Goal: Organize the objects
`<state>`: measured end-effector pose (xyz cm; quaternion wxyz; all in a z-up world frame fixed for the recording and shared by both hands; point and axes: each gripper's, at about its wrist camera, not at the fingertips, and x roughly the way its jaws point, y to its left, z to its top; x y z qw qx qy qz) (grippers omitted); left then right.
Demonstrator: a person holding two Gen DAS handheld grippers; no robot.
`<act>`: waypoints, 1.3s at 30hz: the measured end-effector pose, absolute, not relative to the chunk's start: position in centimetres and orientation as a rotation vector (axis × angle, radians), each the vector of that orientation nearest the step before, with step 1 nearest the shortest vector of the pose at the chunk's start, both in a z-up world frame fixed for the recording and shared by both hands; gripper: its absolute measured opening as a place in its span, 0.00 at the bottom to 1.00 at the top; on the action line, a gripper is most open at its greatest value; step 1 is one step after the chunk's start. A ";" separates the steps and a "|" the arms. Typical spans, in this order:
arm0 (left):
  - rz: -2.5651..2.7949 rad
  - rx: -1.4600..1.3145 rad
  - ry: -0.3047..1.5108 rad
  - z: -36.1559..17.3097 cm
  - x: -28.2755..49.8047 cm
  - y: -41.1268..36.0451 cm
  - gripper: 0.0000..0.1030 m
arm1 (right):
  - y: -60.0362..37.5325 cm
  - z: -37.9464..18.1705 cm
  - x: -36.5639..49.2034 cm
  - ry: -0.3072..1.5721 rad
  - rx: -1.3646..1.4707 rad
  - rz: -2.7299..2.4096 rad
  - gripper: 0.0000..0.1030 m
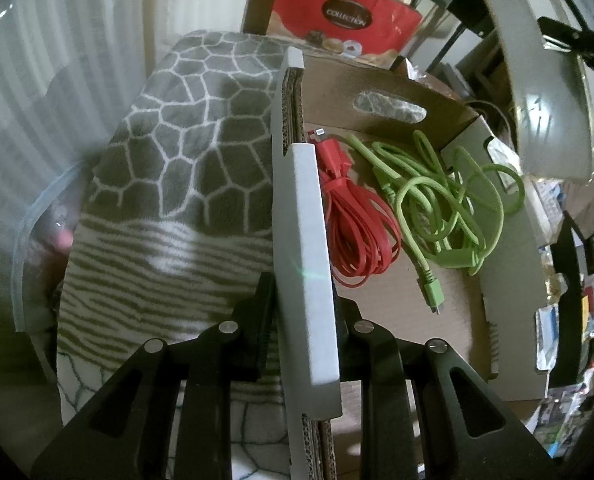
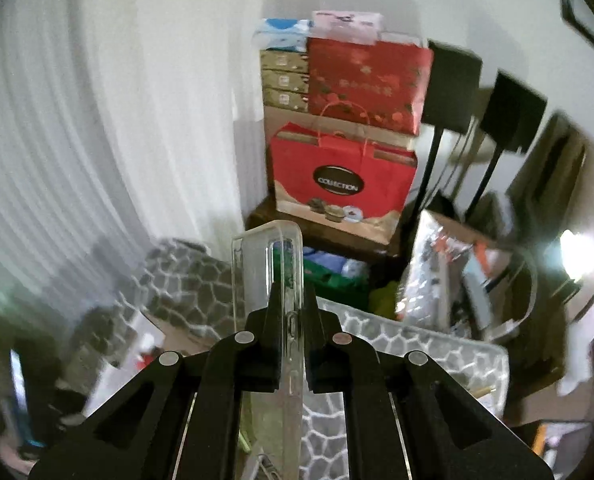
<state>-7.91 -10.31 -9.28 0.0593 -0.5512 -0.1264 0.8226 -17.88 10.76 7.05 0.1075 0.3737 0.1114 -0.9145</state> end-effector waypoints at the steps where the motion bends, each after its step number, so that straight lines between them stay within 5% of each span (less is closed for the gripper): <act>1: 2.492 -1.671 -0.380 -9.3 -7.9 -10.2 0.19 | 10.2 6.6 -17.6 0.367 1.097 -2.688 0.07; 6: 2.492 -1.677 -0.377 -9.3 -8.0 -10.1 0.19 | 6.0 4.3 -15.7 0.595 1.053 -2.656 0.07; 11: 2.493 -1.679 -0.374 -9.3 -8.1 -10.1 0.19 | 4.0 2.2 -14.8 0.598 1.092 -2.565 0.08; 14: 2.493 -1.681 -0.370 -9.3 -8.1 -10.1 0.19 | 3.8 1.3 -14.3 0.507 1.150 -2.476 0.17; 19: 2.494 -1.682 -0.371 -9.3 -8.1 -10.3 0.19 | 3.6 0.4 -13.6 0.388 1.221 -2.361 0.47; 23: 2.493 -1.682 -0.369 -9.3 -8.1 -10.3 0.19 | 4.2 -0.5 -13.2 0.255 1.305 -2.231 0.53; 33: 2.496 -1.684 -0.362 -9.3 -8.0 -10.3 0.19 | 4.6 -3.8 -12.6 0.159 1.430 -2.108 0.56; 39: 2.493 -1.683 -0.368 -9.3 -8.0 -10.3 0.19 | 4.8 -5.0 -13.0 0.322 1.440 -2.220 0.55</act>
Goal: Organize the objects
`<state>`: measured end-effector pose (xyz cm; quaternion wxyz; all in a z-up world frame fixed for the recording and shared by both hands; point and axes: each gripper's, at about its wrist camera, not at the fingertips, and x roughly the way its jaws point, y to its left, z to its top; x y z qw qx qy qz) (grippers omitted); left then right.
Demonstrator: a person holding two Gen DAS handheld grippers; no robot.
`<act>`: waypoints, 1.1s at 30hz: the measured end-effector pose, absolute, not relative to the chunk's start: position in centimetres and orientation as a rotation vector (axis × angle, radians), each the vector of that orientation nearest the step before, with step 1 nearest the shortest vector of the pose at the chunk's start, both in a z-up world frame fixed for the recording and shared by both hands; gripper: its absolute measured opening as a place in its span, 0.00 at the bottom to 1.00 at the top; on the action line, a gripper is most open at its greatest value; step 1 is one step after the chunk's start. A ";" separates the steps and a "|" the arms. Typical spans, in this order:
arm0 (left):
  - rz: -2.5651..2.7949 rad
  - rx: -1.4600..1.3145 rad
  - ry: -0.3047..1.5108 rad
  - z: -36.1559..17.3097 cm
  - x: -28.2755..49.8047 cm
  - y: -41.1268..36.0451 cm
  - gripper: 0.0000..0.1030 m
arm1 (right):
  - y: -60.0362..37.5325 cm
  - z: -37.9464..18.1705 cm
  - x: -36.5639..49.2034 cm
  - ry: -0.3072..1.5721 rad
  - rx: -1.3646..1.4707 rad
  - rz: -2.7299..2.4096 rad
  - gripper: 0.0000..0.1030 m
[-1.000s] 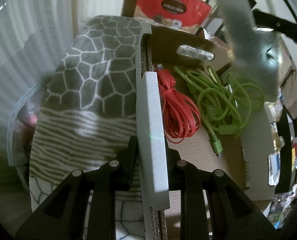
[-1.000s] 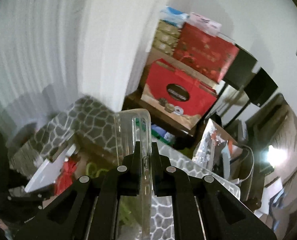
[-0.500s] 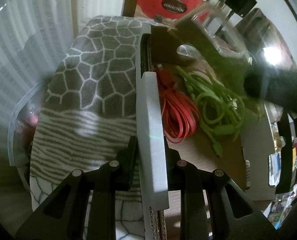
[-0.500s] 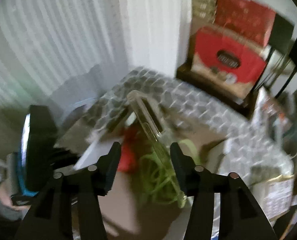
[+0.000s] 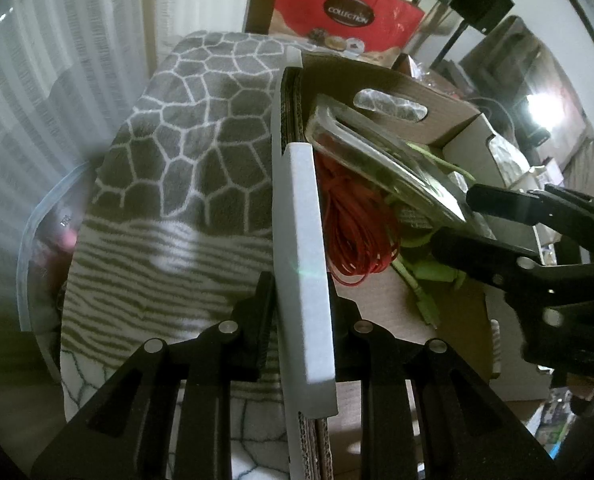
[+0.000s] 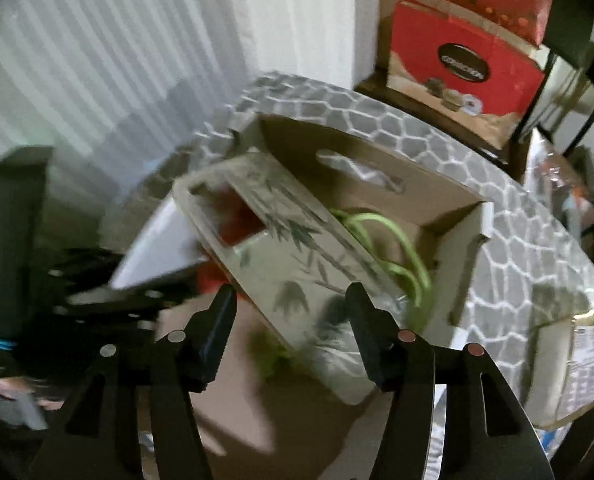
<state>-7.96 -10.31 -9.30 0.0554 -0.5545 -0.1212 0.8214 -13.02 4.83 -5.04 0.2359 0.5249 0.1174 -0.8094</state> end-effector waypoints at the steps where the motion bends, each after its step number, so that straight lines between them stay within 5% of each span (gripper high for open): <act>1: 2.495 -1.683 -0.365 -9.3 -7.9 -10.1 0.19 | 4.8 -5.1 -13.1 0.329 1.435 -2.225 0.55; 12: 2.495 -1.683 -0.366 -9.3 -7.9 -10.1 0.19 | 6.4 -2.1 -14.8 0.136 1.423 -2.214 0.57; 33: 2.481 -1.675 -0.371 -9.1 -7.8 -10.1 0.18 | 3.3 -7.7 -21.2 0.209 1.530 -1.887 0.69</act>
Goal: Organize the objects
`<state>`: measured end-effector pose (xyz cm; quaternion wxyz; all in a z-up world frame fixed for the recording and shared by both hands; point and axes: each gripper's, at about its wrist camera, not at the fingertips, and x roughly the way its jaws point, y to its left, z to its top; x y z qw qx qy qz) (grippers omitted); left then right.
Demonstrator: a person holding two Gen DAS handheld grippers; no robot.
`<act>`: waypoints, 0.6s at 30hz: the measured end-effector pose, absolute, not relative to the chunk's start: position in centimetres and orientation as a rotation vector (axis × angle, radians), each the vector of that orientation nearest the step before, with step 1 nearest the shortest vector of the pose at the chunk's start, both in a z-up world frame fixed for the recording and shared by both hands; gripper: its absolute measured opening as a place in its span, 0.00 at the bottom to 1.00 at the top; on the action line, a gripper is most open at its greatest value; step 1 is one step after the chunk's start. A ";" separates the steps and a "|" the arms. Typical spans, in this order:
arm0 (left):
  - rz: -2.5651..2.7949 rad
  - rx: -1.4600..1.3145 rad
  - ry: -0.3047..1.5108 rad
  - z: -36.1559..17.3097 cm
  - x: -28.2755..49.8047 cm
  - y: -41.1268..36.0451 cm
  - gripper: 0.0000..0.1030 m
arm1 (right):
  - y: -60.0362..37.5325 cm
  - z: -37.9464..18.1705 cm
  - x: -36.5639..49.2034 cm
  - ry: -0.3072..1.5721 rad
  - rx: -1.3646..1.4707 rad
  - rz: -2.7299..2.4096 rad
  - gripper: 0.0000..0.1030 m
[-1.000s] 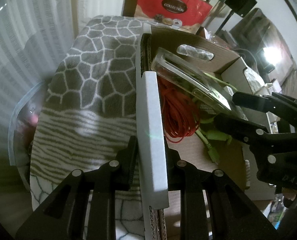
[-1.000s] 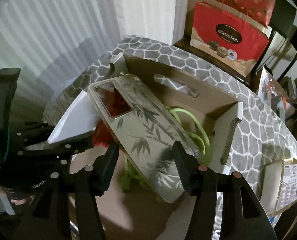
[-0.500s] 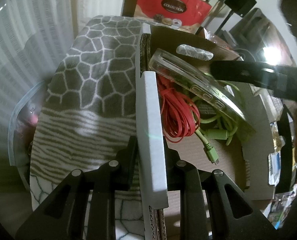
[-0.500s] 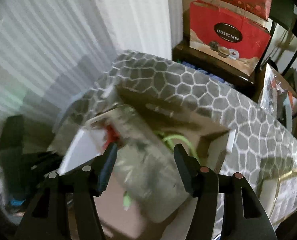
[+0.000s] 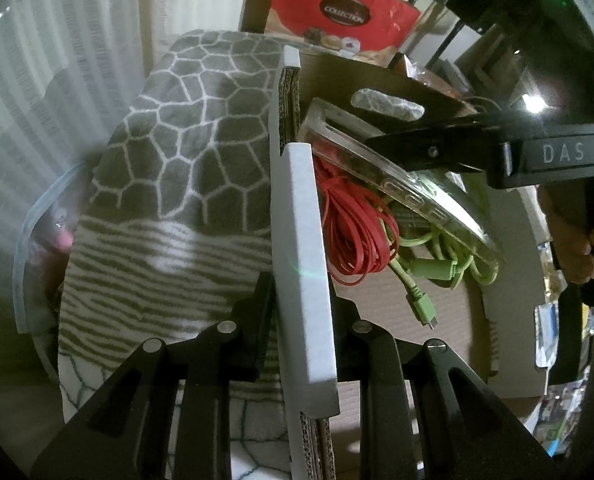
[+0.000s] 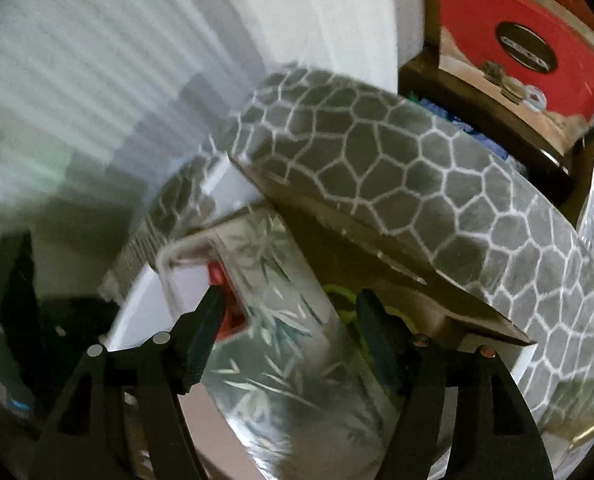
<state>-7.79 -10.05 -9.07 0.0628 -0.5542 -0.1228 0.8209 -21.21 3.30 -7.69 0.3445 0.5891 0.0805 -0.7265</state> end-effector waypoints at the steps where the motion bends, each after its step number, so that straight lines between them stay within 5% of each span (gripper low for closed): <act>1: 2.481 -1.674 -0.369 -9.1 -7.8 -10.1 0.18 | 3.4 -7.8 -21.4 0.206 1.536 -1.885 0.69; 6: 2.480 -1.675 -0.370 -9.1 -7.7 -10.1 0.18 | 2.8 -8.9 -22.1 0.218 1.547 -1.839 0.69; 10: 2.479 -1.674 -0.375 -9.0 -7.8 -10.0 0.18 | 2.5 -9.0 -22.0 0.187 1.534 -1.872 0.53; 18: 2.477 -1.674 -0.375 -9.0 -7.8 -10.1 0.18 | 3.3 -7.3 -19.7 0.205 1.655 -2.108 0.44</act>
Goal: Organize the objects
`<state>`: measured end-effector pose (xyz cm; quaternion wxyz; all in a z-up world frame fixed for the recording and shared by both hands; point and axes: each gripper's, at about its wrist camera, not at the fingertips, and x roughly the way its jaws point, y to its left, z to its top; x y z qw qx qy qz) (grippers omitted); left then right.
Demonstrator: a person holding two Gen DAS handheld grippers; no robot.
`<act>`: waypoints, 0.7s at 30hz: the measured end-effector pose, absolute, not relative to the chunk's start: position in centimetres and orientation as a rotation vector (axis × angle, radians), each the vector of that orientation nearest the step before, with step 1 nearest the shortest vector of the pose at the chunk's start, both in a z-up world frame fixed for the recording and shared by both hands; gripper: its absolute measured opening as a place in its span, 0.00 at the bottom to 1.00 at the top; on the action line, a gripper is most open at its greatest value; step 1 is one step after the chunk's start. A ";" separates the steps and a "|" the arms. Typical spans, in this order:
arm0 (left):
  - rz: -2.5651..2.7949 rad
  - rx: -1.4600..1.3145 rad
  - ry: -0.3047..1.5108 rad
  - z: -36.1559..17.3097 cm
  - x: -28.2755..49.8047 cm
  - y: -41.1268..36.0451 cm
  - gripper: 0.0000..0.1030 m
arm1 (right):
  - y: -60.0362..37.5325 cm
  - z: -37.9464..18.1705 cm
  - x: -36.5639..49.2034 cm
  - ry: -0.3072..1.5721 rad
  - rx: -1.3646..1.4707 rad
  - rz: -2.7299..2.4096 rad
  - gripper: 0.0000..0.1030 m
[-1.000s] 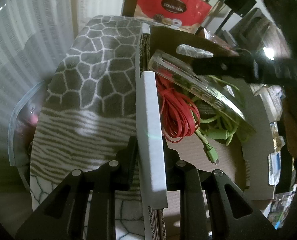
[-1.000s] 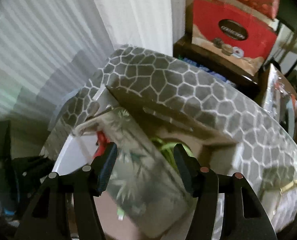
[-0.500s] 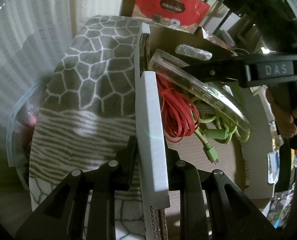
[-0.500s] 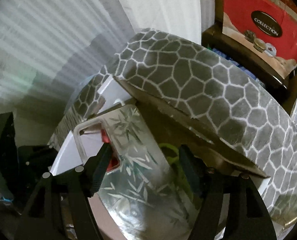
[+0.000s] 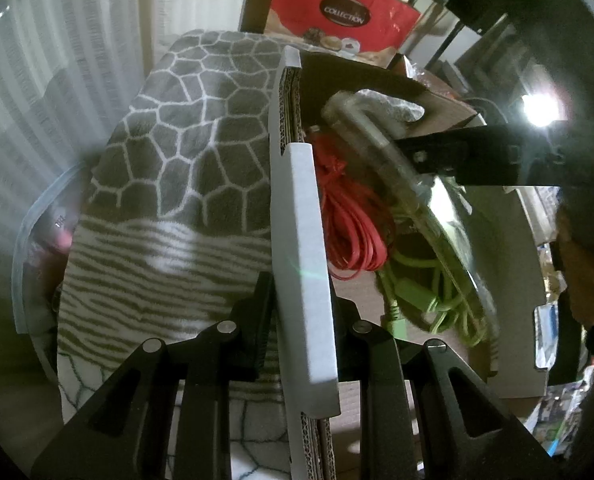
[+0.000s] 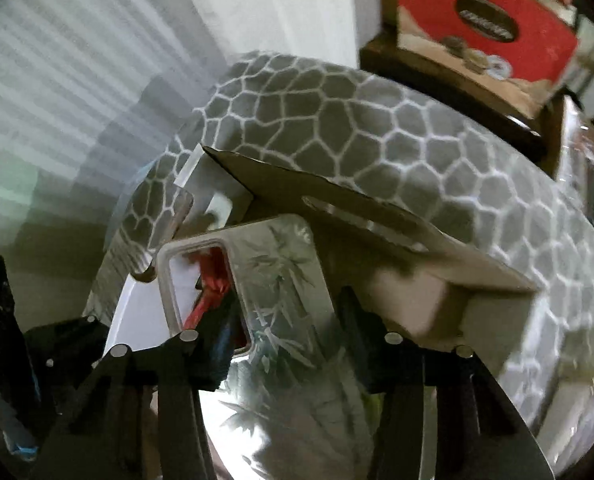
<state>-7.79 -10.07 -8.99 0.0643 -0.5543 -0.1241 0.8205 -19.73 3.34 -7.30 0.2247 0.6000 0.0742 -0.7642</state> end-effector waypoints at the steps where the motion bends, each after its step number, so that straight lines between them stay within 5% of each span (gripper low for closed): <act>1: 2.477 -1.674 -0.374 -9.0 -7.8 -10.1 0.18 | 3.4 -6.8 -19.5 0.236 1.641 -2.153 0.43; 10: 2.481 -1.677 -0.368 -9.0 -8.0 -10.2 0.19 | 1.9 -8.1 -18.4 0.573 1.537 -2.276 0.38; 18: 2.480 -1.679 -0.369 -9.1 -8.2 -10.2 0.19 | 1.6 -7.9 -19.6 0.536 1.509 -2.303 0.37; 21: 2.479 -1.679 -0.368 -9.1 -8.2 -10.2 0.19 | 2.1 -6.4 -19.5 0.482 1.512 -2.309 0.58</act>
